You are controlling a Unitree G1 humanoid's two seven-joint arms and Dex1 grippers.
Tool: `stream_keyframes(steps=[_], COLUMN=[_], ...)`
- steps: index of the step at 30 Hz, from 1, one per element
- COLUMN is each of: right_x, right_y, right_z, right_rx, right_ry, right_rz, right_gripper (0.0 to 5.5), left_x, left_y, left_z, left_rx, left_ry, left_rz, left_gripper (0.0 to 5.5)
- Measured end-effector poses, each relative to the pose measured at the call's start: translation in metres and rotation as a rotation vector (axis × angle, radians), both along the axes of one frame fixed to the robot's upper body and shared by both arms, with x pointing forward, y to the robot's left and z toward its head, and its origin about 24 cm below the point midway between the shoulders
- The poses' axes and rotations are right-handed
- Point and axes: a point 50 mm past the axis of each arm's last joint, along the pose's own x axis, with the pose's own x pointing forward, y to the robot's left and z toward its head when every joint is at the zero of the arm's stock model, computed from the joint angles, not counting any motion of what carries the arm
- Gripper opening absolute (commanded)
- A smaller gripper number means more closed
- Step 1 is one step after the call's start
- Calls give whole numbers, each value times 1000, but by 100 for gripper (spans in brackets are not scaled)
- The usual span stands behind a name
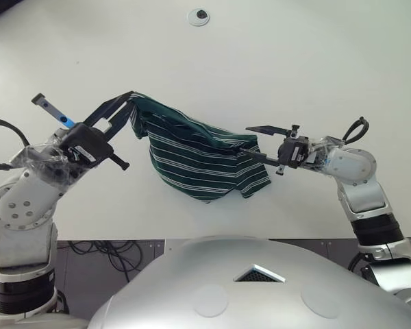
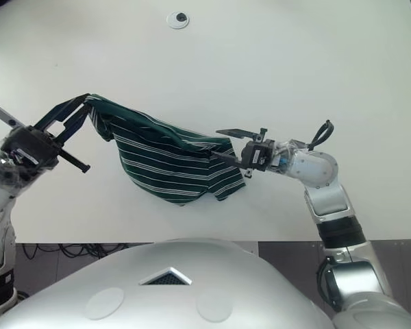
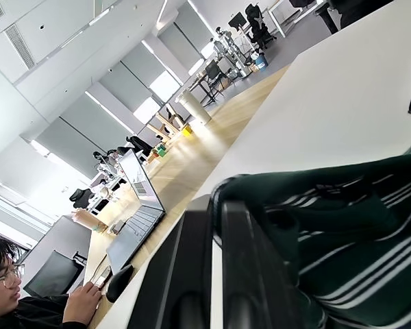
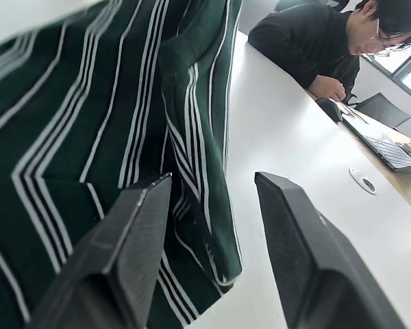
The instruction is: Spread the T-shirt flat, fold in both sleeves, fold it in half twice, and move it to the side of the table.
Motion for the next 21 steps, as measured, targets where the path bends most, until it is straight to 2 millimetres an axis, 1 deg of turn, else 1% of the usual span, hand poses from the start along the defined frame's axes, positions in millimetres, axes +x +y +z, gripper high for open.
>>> stream_keyframes(steps=[4, 10, 13, 17, 21], right_x=[2, 8, 11, 18, 26], right_y=[3, 5, 10, 7, 3], right_z=[-5, -2, 1, 3, 10], right_rx=[-31, -11, 23, 39, 70], right_ry=[-15, -42, -57, -74, -94], right_rz=[15, -9, -22, -62, -92], right_gripper=[222, 136, 79, 9, 2], left_x=[0, 0, 0, 0, 1], left_y=[0, 0, 0, 0, 1], left_z=[1, 2, 2, 3, 5], left_rx=[-7, -17, -17, -18, -17], left_ry=[2, 3, 3, 2, -12], left_rz=[4, 5, 6, 6, 10], left_gripper=[0, 0, 0, 0, 0])
